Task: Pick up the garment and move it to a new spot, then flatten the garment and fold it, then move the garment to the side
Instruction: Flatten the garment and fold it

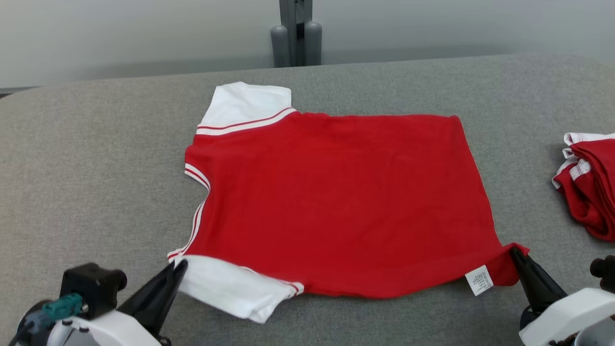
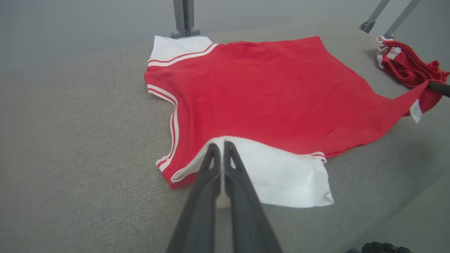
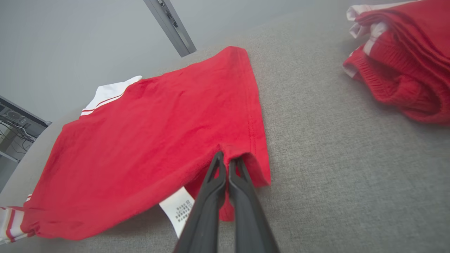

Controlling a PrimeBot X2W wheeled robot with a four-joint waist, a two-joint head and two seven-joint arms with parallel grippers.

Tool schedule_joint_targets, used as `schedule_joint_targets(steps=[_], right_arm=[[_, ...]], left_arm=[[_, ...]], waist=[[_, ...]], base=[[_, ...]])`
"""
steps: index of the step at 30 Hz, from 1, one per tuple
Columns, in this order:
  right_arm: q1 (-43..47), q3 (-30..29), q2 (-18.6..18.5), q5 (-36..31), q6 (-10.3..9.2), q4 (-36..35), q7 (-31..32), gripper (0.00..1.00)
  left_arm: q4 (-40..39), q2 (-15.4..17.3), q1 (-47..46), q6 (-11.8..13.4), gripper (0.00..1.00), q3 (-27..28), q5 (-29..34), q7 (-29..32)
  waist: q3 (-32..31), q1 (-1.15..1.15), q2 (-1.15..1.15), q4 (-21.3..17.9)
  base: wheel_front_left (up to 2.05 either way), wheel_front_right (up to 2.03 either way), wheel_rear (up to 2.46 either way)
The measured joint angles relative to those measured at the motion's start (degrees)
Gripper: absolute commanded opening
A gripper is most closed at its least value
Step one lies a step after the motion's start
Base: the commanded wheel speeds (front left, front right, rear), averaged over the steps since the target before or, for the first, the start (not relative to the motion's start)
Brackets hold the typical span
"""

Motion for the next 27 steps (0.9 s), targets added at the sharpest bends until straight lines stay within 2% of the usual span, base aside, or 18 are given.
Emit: schedule_joint_targets(steps=[10,17,18,19,20,21,25,27], right_arm=[[-9.5,0.8,0.5,-1.2,-0.01,7.2,0.2,0.0],[-13.8,2.8,0.4,-0.9,-0.01,10.5,-1.0,0.0],[-14.0,3.1,0.3,-0.7,-0.01,10.8,-1.1,0.0],[-14.2,3.3,0.3,0.0,-0.01,11.0,-1.4,0.29],[-14.4,3.7,0.3,0.3,-0.01,11.0,-1.9,0.97],[-14.5,4.0,0.1,0.4,-0.01,11.1,-2.2,1.0],[-13.8,2.9,-0.3,1.4,-0.01,10.4,-5.7,1.0],[-12.8,1.5,-0.2,1.6,-0.01,9.1,-8.8,1.0]], left_arm=[[10.2,-2.8,-13.3,-3.5,0.0,0.3,-1.9,-3.3],[19.1,-5.0,-18.8,-5.1,0.0,0.2,-2.8,-6.0],[20.0,-5.2,-19.4,-5.3,0.15,0.1,-2.8,-6.4],[21.0,-5.6,-19.9,-5.2,0.48,0.3,-2.7,-7.1],[21.9,-5.8,-20.3,-4.7,1.0,0.5,-1.8,-8.1],[22.7,-6.0,-20.6,-4.4,1.0,0.6,-1.2,-9.0],[24.6,-8.1,-21.2,-3.4,1.0,1.4,-0.6,-13.5],[24.7,-9.7,-21.4,-2.0,1.0,3.0,0.0,-18.2]], waist=[[6.8,0.0,0.0,-0.7],[9.8,0.0,0.0,-1.7],[10.1,0.0,0.0,-1.8],[10.3,0.0,0.0,-2.0],[10.5,0.0,0.0,-2.1],[10.6,0.0,0.0,-2.2],[10.4,0.0,0.0,-2.1],[10.1,0.0,0.0,-2.0]], base=[[0.0,0.0,0.0],[0.0,0.0,0.0],[0.0,0.0,0.0],[0.0,0.0,0.0],[0.0,0.0,0.0],[0.0,0.0,0.0],[0.0,0.0,0.0],[0.0,0.0,0.0]])
